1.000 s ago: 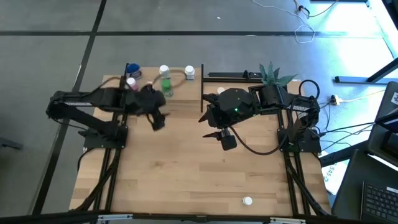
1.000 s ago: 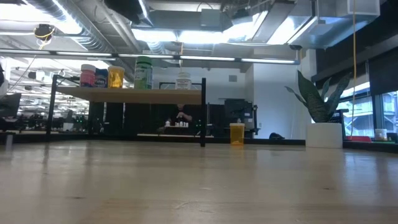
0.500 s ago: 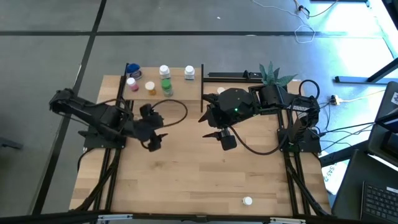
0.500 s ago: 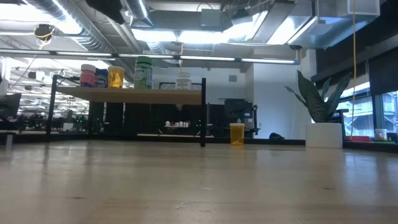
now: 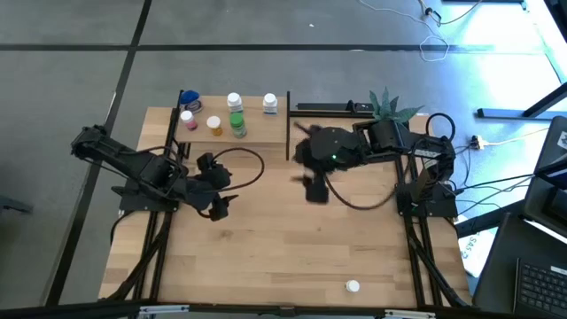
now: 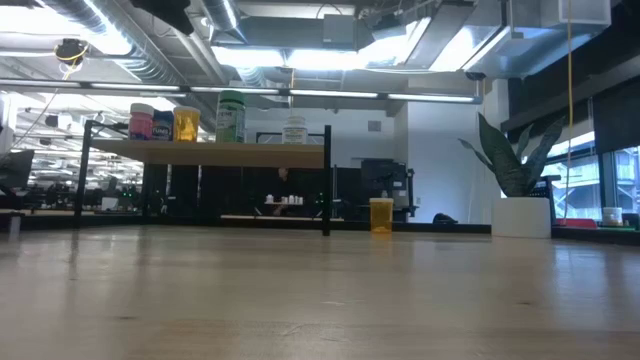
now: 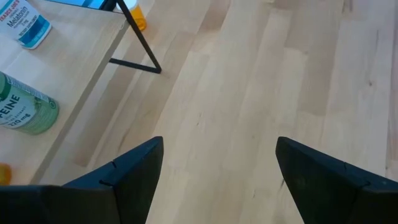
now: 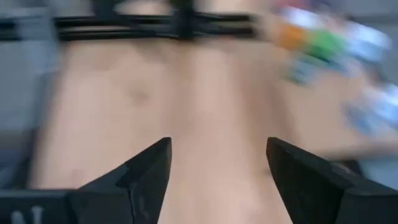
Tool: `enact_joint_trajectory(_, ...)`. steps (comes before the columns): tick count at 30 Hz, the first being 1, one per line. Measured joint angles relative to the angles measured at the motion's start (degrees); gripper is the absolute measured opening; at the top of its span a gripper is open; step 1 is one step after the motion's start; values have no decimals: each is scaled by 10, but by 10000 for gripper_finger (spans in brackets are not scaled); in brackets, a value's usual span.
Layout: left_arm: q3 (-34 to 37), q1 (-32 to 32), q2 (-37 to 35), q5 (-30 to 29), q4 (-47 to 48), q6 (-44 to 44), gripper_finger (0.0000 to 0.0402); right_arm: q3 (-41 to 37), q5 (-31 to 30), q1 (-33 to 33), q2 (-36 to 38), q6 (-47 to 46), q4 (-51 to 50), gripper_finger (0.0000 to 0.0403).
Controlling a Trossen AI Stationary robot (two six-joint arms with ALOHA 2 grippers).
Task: Pick and place medicine bottles onto shelf by color
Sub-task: Put the orange pill bottle on the shelf
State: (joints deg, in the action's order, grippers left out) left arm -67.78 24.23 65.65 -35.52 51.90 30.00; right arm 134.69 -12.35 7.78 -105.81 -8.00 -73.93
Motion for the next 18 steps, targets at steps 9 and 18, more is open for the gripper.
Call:
enact_joint_trajectory(9, 0, 0, 0, -1, 0, 10, 306, 0, -119, -135, -14, -237, -140, 262)
enact_joint_trajectory(18, 0, 0, 0, -1, -2, 14, 306, -10, 18, -307, -67, -178, -159, 262)
